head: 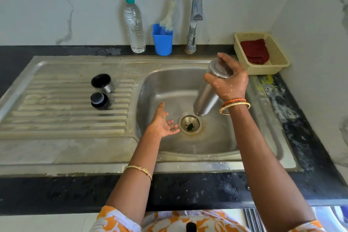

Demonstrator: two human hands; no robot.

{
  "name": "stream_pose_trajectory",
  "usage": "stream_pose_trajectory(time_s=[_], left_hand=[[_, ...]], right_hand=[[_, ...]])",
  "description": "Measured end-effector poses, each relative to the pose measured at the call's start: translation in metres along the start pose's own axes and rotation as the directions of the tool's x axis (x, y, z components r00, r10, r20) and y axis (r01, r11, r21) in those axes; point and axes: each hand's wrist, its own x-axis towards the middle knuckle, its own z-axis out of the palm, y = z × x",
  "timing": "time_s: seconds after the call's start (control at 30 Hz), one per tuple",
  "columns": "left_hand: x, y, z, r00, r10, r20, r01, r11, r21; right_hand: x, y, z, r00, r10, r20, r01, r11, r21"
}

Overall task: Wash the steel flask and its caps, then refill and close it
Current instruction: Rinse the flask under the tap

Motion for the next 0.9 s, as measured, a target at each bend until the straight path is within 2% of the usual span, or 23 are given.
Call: stream_pose_trajectory(time_s=[0.07,0.27,0.37,0.43,0.47,0.53,0.63,0.7,0.77,0.8,0.9], left_hand=[[0.000,0.001,-0.001,1.000,0.004,0.005,-0.004,1.000,0.017],[-0.008,0.005,0.006,0.999,0.015,0.033,-0.019,0.994,0.109],[-0.012,0.007,0.008,0.994,-0.053,0.098,0.052,0.999,0.015],[-0.017,0.005,0.007,0.974,-0.066,0.216,0.095,0.987,-0.129],[-0.021,0.004,0.008,0.959,-0.012,0.283,0.071,0.977,-0.199],[-0.032,0.011,0.010,0.925,0.185,0.331,-0.089,0.955,-0.283],[-0.052,0.033,0.013,0.851,0.410,0.327,-0.352,0.909,-0.223],[-0.064,0.049,0.010,0.780,0.508,0.365,-0.523,0.850,-0.066],[-0.078,0.064,0.005,0.713,0.596,0.369,-0.664,0.742,0.086],[-0.085,0.073,0.001,0.685,0.639,0.351,-0.710,0.693,0.124],[-0.102,0.105,-0.022,0.608,0.731,0.310,-0.792,0.586,0.173]], right_hand=[[0.002,0.000,-0.002,0.999,0.048,-0.010,-0.047,0.997,0.066],[-0.005,0.004,-0.002,0.992,0.110,-0.058,-0.105,0.990,0.090],[-0.009,0.000,-0.003,0.967,0.224,-0.118,-0.188,0.948,0.256],[-0.017,0.003,-0.005,0.904,0.398,-0.153,-0.304,0.853,0.424],[-0.023,0.007,-0.007,0.852,0.506,-0.135,-0.388,0.783,0.487],[-0.034,0.012,-0.009,0.732,0.681,0.010,-0.564,0.597,0.571],[-0.048,0.020,-0.002,0.619,0.735,0.276,-0.697,0.353,0.624],[-0.055,0.021,0.010,0.595,0.703,0.389,-0.735,0.280,0.618],[-0.063,0.021,0.024,0.580,0.658,0.479,-0.787,0.302,0.538],[-0.066,0.018,0.032,0.579,0.623,0.526,-0.808,0.352,0.471],[-0.075,0.005,0.059,0.620,0.473,0.626,-0.738,0.621,0.263]])
